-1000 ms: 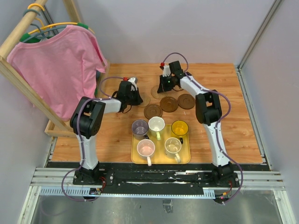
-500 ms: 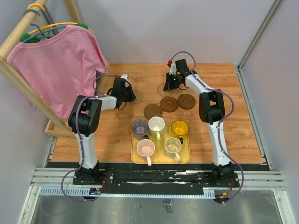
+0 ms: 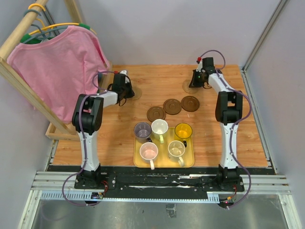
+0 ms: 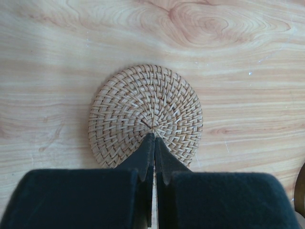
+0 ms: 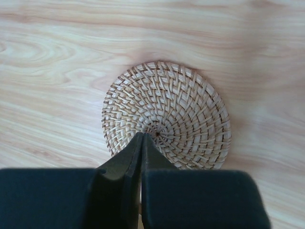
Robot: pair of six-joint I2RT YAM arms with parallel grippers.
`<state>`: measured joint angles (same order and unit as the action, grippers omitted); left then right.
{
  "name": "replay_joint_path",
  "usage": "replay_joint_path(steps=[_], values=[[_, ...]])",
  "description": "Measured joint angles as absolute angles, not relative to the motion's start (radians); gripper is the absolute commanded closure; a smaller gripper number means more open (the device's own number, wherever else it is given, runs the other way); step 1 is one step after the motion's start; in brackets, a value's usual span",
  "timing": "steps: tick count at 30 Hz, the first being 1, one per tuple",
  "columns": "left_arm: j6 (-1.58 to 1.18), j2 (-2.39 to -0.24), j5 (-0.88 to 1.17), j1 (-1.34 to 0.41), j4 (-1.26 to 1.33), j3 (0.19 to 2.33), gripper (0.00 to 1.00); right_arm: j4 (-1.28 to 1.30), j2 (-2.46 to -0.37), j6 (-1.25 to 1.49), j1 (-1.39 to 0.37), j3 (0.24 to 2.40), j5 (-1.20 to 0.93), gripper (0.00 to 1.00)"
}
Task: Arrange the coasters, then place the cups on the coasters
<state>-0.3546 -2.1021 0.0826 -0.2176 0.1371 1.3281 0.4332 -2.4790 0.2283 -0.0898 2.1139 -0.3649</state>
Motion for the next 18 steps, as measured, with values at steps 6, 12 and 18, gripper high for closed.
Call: replay_joint_path(steps=[6,12,18], values=[[-0.341,-2.133,0.088,-0.214,0.116,1.381,0.99,0.408,-2.386,0.242,-0.028,1.967,-0.307,0.99],[-0.338,-2.154,0.105,-0.211,0.110,1.410,0.99,0.382,-2.308,0.250,-0.012,1.845,-0.256,0.99],[-0.337,-2.153,0.121,-0.211,0.115,1.406,0.99,0.378,-2.302,0.253,-0.012,1.835,-0.243,0.99]])
